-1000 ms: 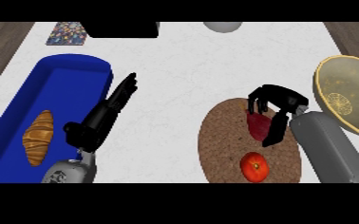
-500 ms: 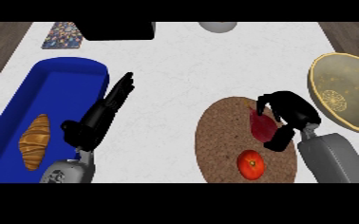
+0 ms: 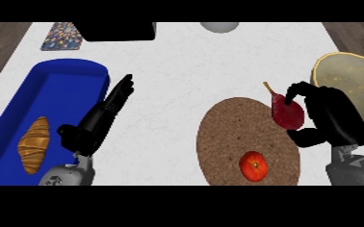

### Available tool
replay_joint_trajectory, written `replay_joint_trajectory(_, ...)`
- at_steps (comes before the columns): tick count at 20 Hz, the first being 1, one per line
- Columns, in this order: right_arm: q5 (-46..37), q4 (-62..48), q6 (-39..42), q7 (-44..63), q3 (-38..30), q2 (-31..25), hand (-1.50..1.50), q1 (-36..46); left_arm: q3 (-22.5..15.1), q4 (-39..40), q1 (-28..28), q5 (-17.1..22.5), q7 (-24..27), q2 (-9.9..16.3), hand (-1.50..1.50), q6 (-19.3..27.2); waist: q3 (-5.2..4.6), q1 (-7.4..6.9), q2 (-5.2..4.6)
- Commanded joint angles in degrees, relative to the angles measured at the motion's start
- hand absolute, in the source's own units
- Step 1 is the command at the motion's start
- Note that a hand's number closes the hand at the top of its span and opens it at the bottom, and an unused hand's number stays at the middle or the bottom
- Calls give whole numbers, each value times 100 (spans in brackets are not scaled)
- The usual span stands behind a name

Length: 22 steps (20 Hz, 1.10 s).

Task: Pick the pear from the placemat and place it in the bowl

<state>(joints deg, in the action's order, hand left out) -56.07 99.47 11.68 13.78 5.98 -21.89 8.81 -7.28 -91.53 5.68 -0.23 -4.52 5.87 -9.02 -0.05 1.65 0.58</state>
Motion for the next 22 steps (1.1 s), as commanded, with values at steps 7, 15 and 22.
replay_joint_trajectory(7, 1362, 1484, -109, 430, -1634, 281, 150, -40, -152, -174, -28, -84, -129, -139, 0, 17, 7, -120, -44)
replay_joint_trajectory(15, 844, -295, -617, -248, -2331, -425, 150, 528, -238, -158, -108, -278, -19, -248, 0, 50, 8, -191, -65)
replay_joint_trajectory(22, 240, -2018, -1772, -991, -2559, -809, 150, 1159, 54, -69, 49, -39, -46, 26, 0, -333, 7, -218, -70)
